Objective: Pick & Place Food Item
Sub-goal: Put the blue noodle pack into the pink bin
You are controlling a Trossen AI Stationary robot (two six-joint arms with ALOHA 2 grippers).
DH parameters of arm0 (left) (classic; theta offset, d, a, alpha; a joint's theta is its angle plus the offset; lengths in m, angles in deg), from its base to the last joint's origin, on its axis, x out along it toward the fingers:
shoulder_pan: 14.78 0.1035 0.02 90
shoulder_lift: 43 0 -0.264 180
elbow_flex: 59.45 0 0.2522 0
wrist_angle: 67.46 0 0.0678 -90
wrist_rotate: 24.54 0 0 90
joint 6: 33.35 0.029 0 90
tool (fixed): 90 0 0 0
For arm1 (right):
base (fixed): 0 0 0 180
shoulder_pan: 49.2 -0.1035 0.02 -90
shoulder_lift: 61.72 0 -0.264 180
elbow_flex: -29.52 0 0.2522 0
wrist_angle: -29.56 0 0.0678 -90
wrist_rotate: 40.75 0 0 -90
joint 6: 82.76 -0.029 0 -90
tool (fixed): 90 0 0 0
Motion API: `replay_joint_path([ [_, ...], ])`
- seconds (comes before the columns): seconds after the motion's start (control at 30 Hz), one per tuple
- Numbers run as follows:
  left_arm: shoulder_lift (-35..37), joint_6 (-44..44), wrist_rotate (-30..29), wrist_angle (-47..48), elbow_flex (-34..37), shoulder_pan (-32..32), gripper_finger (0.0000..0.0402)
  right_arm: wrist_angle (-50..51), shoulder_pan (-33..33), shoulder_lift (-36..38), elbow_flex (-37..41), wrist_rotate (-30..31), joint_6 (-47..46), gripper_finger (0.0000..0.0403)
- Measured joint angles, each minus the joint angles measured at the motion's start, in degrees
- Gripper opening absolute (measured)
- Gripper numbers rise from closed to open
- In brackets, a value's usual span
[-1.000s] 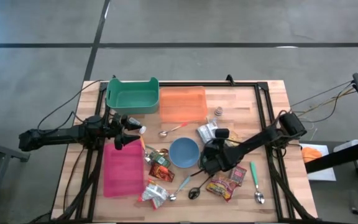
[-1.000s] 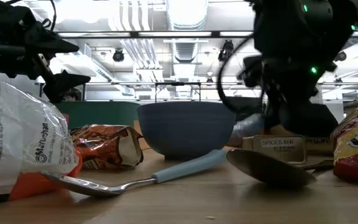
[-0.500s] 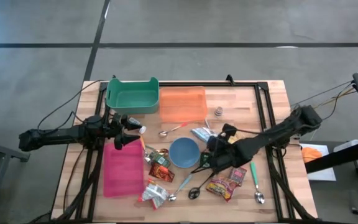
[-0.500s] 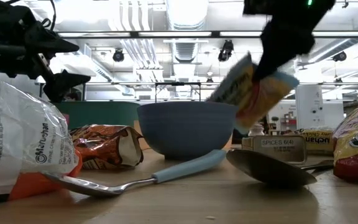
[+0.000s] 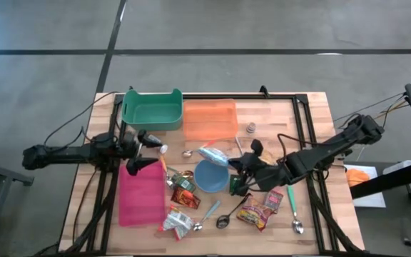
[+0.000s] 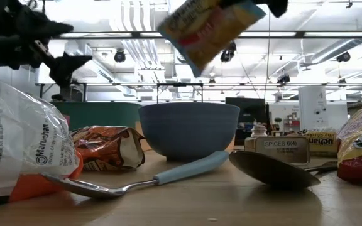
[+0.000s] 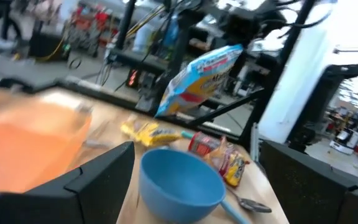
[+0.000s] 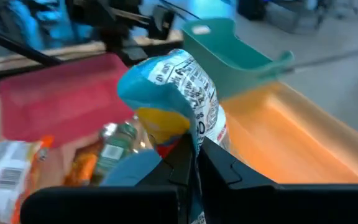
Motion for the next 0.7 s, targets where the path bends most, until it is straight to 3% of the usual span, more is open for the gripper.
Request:
replay_joint_path([
  [0.1,-0.8,2.9,-1.5,-2.6,0.0,-2.2,0.0352,-6.0,1.1,-0.1,0.6,-5.3,4.1,0.001],
  [0.4,-8.6,8.7,-15.7,-11.7,0.0,-9.9,0.0352,-23.0,4.9,-0.7,4.2,-14.1,10.0,0.001],
  [0.53,-15.1,10.9,-16.3,-19.1,-0.3,-12.5,0.0352,-29.2,6.5,-0.7,6.2,-19.4,11.9,0.0011],
  [0.7,-24.0,10.9,-17.8,-20.6,-4.8,-14.1,0.0352,-31.5,7.1,-0.7,7.0,-21.4,13.1,0.0011],
])
